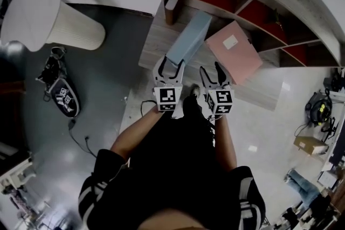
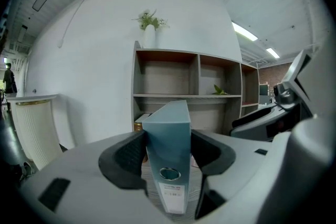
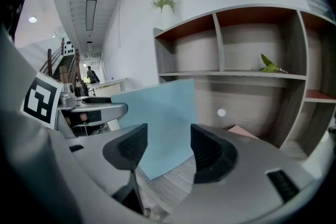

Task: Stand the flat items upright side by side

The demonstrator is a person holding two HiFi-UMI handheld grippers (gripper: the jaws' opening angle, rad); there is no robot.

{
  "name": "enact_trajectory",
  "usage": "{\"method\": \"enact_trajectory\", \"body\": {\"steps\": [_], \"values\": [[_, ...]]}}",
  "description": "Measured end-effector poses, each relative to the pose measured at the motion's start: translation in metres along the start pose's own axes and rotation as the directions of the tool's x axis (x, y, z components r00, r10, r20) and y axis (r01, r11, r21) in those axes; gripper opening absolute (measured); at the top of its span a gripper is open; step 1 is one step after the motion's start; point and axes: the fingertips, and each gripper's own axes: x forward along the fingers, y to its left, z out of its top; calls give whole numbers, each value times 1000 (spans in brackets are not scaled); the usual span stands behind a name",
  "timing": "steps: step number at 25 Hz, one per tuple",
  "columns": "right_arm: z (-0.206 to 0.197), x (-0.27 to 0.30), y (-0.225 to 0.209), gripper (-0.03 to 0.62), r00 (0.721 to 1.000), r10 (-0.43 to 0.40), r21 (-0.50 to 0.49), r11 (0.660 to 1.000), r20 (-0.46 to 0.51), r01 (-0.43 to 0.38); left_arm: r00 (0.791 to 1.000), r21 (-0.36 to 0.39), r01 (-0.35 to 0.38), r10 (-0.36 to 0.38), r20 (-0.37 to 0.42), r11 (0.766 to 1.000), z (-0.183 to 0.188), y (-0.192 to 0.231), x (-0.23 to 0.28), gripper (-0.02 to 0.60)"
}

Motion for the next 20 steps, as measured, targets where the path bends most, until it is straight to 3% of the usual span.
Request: {"method": "enact_trajectory", "body": {"steps": [6,12,20], "values": [[3,1,-30,273,1000,11,4,1000,5,-11,1000,17,26,-26,-17,1000,2,-36,13,275],[2,0,-48,273,1000,15,25,1000,15,-15,995,-21,93,-94,-43,995,0,-64,24,276],[4,-3,-66,272,1000,-1,40,999,20,0,996,-50,76,-78,-53,996,8,-64,47,279]]}}
